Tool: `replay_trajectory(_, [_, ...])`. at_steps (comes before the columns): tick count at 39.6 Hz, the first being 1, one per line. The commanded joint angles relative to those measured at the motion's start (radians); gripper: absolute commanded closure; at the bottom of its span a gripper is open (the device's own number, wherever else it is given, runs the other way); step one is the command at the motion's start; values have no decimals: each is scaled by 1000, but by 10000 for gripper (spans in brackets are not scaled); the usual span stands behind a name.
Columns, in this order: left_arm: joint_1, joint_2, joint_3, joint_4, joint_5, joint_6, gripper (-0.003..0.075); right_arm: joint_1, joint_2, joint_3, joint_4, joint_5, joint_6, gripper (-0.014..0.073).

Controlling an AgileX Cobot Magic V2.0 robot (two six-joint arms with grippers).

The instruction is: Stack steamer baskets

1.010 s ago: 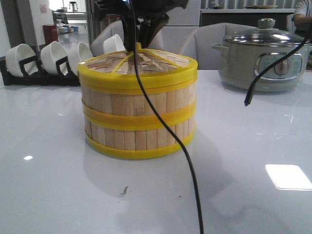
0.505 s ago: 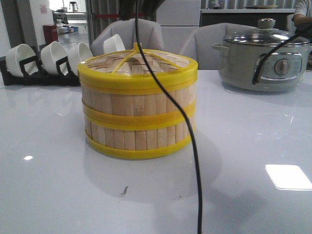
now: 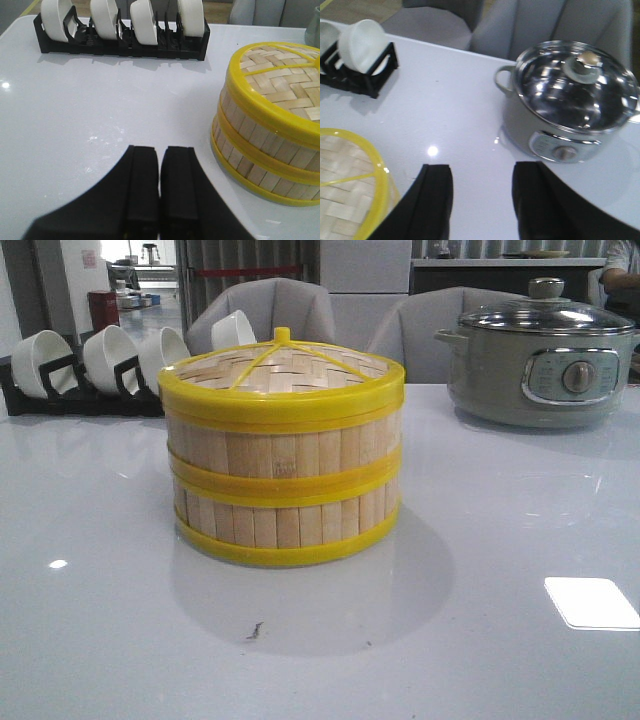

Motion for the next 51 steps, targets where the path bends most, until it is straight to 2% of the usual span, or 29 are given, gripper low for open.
replay_trajectory(1, [0,-3,-29,2,-84,-7,632,-72,-174,151,-13,-191,-6,200])
replay_trajectory(8, [0,-3,-29,2,-84,-7,632,-159,-413,513,-13,-424,-6,200])
replay_trajectory(20, [0,-3,-29,2,-84,-7,632,-165,-762,1005,-13,-663,-6,200])
replay_trajectory(33, [0,-3,-29,2,-84,-7,632,-190,-1047,1310,-13,-690,-6,200])
replay_trajectory(42, [0,-3,-29,2,-84,-7,632,-229,-1185,1385,-13,-778,-6,206])
replay_trajectory(45, [0,-3,-29,2,-84,-7,632,-240,-1203,1386,-13,-765,-6,284])
replay_trajectory(50, [0,-3,-29,2,-84,-7,632,-243,-1206,1386,-13,-761,-6,561])
replay_trajectory(51, [0,-3,-29,2,-84,-7,632,-243,-1206,1386,-13,-761,-6,571])
